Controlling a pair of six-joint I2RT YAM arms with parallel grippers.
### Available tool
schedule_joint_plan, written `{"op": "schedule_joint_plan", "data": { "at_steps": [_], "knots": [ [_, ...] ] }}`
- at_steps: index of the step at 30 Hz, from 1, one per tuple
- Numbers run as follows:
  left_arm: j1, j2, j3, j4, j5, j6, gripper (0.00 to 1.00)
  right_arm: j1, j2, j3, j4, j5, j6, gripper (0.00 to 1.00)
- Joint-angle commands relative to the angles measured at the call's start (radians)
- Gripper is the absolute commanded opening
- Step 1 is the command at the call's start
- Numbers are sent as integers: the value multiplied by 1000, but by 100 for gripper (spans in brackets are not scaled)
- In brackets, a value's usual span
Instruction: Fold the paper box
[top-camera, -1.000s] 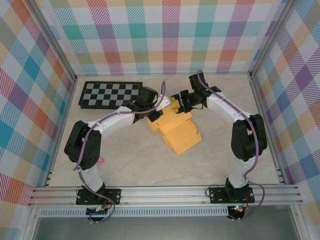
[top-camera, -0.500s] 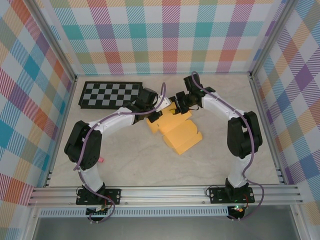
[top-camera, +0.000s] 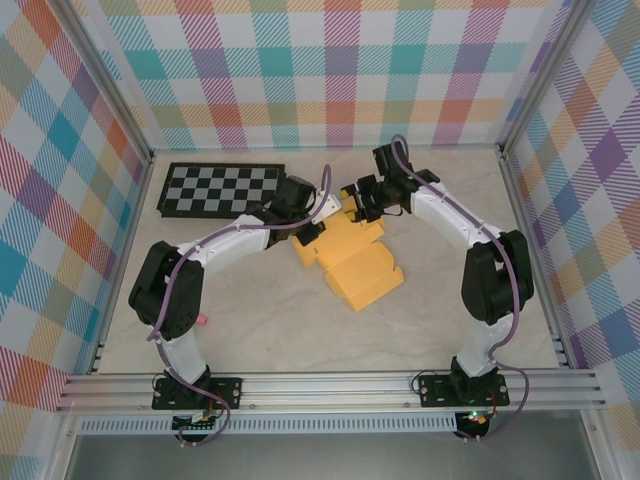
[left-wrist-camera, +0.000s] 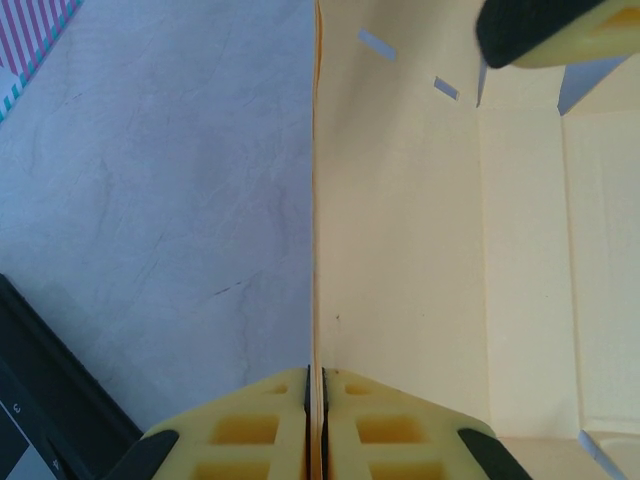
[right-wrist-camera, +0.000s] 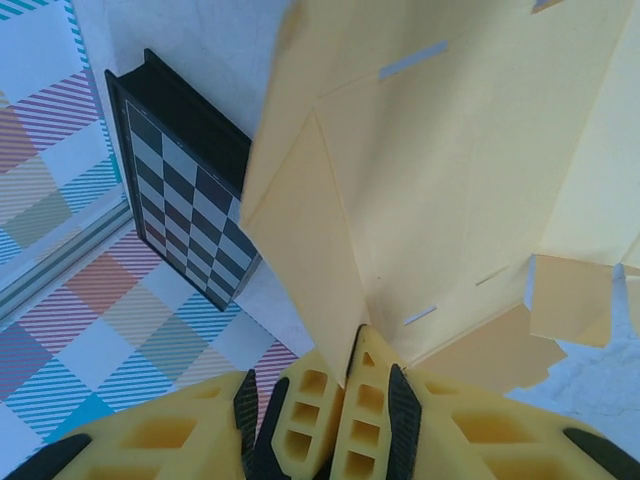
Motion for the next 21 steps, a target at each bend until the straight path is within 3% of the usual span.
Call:
{"op": "schedule_joint_plan", "data": {
  "at_steps": [1, 7, 14, 21],
  "knots": [
    [-17, -22, -14, 36, 30, -8, 12, 5, 49, 48, -12, 16, -6, 43],
    [-16, -31, -22, 47, 27, -9, 12, 17, 89, 88, -43, 44, -34, 41],
    [-17, -28, -17, 47, 18, -15, 13, 24, 90, 47, -47, 70, -36, 29],
    [-19, -25, -21, 55, 18, -23, 12, 42, 100, 45, -55, 75, -41, 35]
  ]
}}
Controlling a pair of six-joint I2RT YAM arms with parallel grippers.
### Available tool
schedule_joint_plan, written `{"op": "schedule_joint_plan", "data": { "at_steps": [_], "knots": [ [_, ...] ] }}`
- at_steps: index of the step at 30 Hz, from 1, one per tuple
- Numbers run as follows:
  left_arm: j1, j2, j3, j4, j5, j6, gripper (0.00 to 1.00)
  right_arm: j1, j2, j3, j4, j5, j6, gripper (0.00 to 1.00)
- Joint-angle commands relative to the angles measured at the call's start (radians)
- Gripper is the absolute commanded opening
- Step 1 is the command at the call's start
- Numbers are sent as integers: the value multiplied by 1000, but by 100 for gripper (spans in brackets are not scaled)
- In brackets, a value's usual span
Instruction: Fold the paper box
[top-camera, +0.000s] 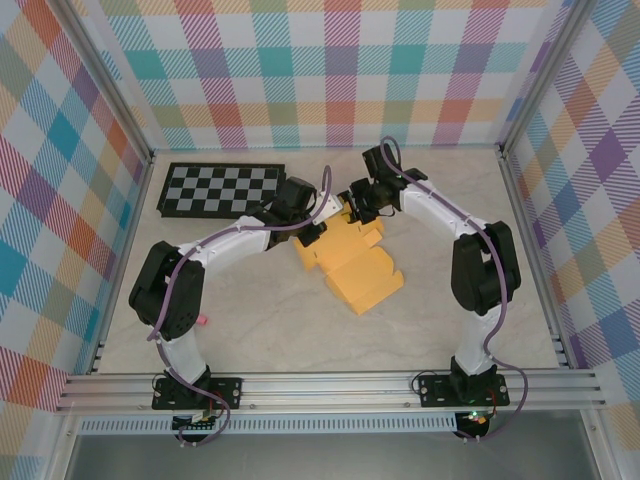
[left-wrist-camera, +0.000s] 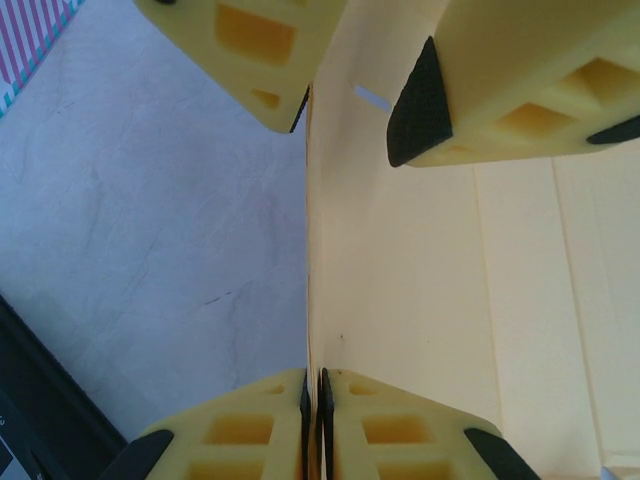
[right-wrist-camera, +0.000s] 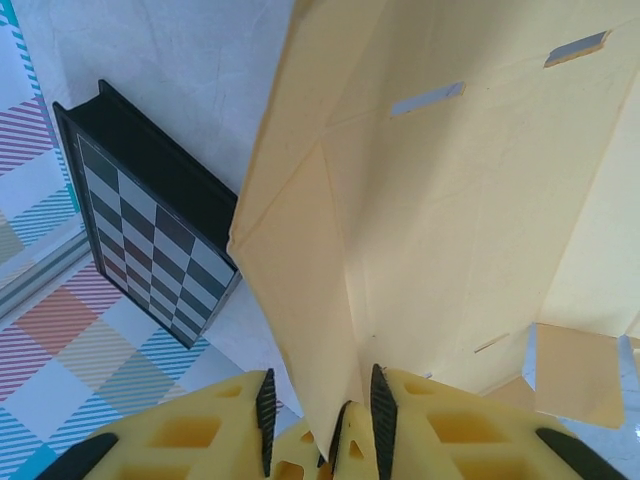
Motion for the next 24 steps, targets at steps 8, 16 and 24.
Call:
{"op": "schedule_joint_plan", "data": {
  "at_steps": [8, 16, 24],
  "knots": [
    [-14, -36, -26, 52, 15, -13, 11, 17, 41, 10, -23, 15, -15, 35],
    [-14, -43, -47, 66, 21, -19, 11, 22, 53, -19, -2, 39, -13, 24],
    [-13, -80, -71, 80, 44, -45, 18, 22, 54, -22, 27, 41, -38, 8]
  ]
}}
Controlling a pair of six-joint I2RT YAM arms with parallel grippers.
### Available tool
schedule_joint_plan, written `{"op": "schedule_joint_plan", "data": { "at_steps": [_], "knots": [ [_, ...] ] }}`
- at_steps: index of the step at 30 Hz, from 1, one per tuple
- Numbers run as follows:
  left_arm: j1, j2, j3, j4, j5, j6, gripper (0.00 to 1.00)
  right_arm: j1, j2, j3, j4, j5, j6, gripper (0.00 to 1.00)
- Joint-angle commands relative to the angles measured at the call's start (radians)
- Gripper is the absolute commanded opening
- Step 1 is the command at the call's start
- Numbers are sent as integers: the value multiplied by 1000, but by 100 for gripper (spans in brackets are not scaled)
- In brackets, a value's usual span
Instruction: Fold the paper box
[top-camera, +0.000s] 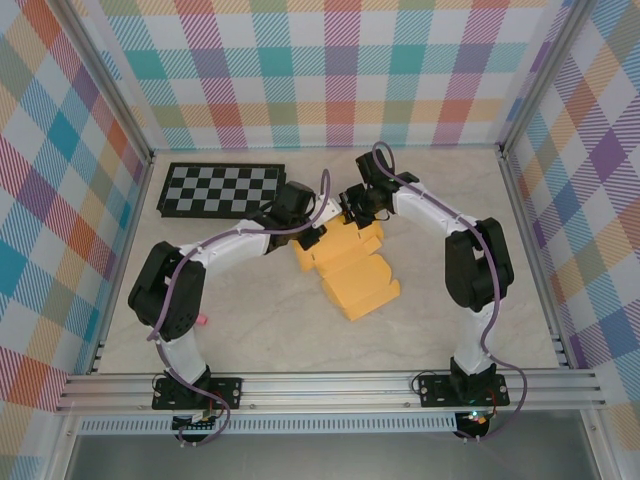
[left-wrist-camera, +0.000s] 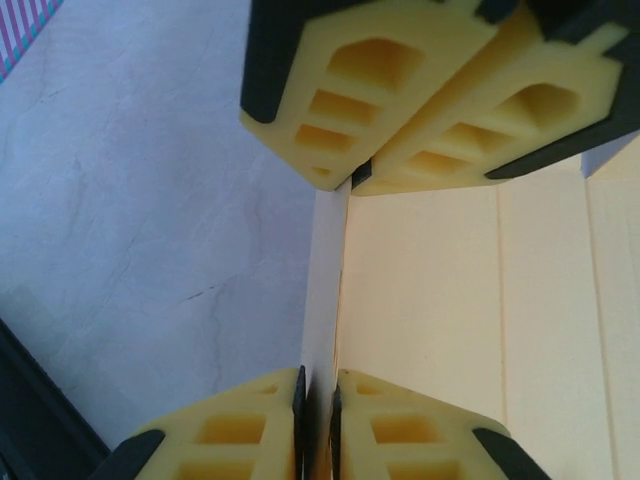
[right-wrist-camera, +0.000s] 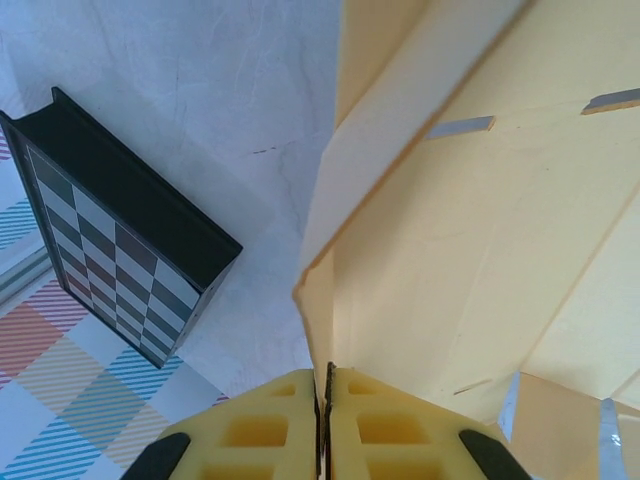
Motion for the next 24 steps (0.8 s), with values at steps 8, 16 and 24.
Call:
{"op": "schedule_joint_plan", "data": {
  "at_steps": [8, 16, 24],
  "knots": [
    [67, -199, -26, -74, 167, -220, 43, 2, -26, -59, 156, 26, -97, 4],
    [186, -429, -267, 38, 159, -477, 52, -13, -58, -223, 467, -49, -142, 0],
    [214, -514, -478, 176, 192, -533, 58, -48, -128, -386, 729, -139, -135, 0]
  ]
}}
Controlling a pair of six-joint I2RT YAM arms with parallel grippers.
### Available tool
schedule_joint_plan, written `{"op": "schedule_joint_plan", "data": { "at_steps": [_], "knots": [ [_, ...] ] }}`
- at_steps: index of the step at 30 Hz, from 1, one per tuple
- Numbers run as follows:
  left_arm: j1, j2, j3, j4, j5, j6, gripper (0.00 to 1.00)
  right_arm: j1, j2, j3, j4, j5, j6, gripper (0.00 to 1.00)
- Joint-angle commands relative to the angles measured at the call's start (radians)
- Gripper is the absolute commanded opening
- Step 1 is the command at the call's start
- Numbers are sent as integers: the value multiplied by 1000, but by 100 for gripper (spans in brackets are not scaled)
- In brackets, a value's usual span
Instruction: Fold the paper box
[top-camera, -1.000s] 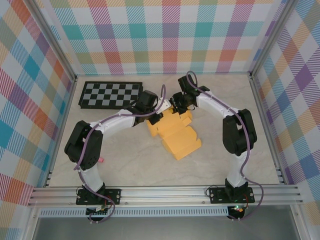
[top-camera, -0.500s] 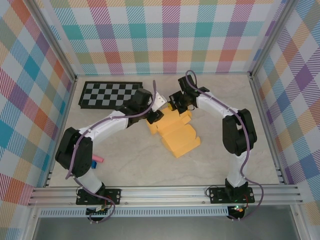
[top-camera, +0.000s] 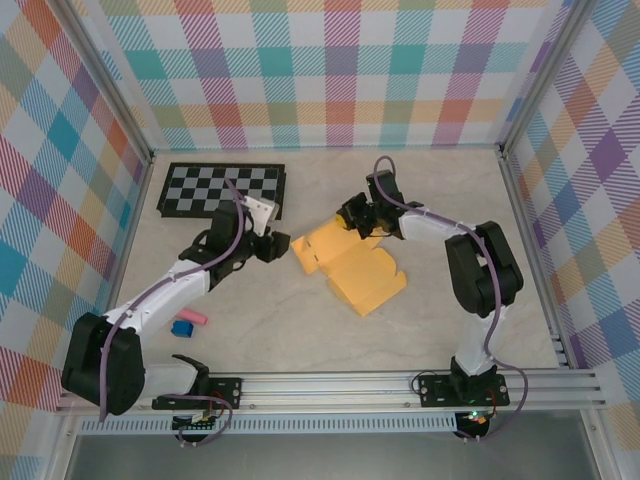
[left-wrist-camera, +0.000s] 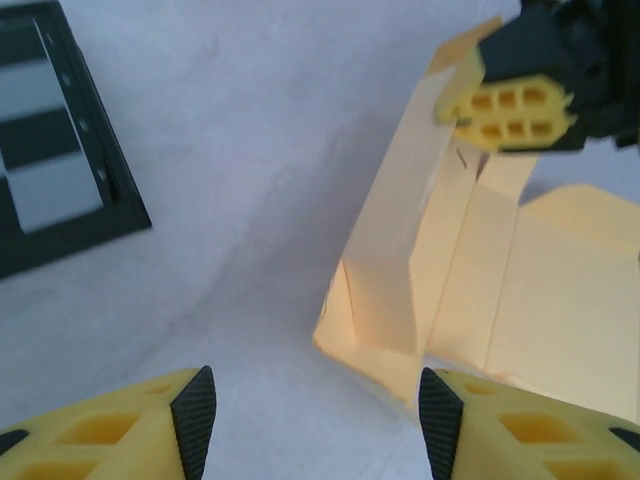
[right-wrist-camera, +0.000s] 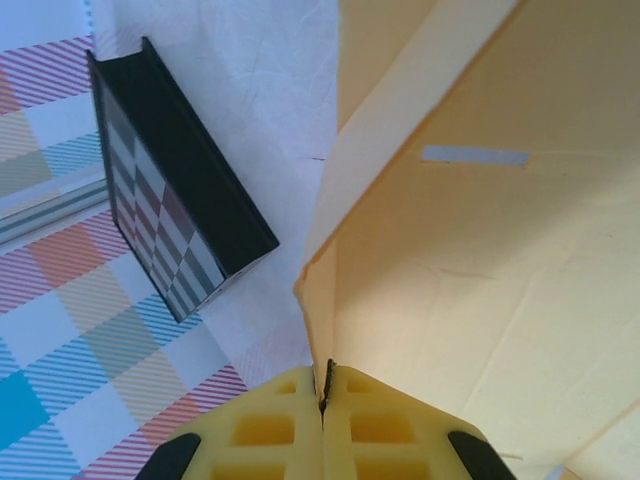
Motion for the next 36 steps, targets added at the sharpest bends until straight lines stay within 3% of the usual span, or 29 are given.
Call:
{"op": "schedule_joint_plan", "data": {
  "at_steps": [1, 4, 7, 14, 19, 23, 28, 33, 36],
  "knots": [
    [7, -22, -47, 110, 42, -44, 58, -20, -50, -30, 190, -76, -14, 0],
    [9, -21, -91, 176, 56, -42, 63, -33, -48, -52, 303, -127, 4, 0],
    [11, -2, -103, 201, 145, 6, 75, -39, -35, -49, 384, -184, -3, 0],
    [12, 96, -64, 195, 199, 171, 75, -52, 52, -59, 566, -342, -31, 0],
    [36, 131, -102, 328, 283, 259, 75, -60, 62, -63, 498, -354, -108, 0],
    [36, 176, -43, 250, 322, 320, 73, -63, 82, -68, 491, -349, -144, 0],
    [36, 182, -57, 312, 357, 288, 72, -70, 122, -62, 533, -387, -179, 0],
    [36, 43, -80, 391, 384, 181, 73, -101, 150, -41, 482, -460, -273, 0],
    [49, -8, -59, 236, 373, 300, 73, -115, 170, -25, 458, -485, -309, 0]
  ]
}}
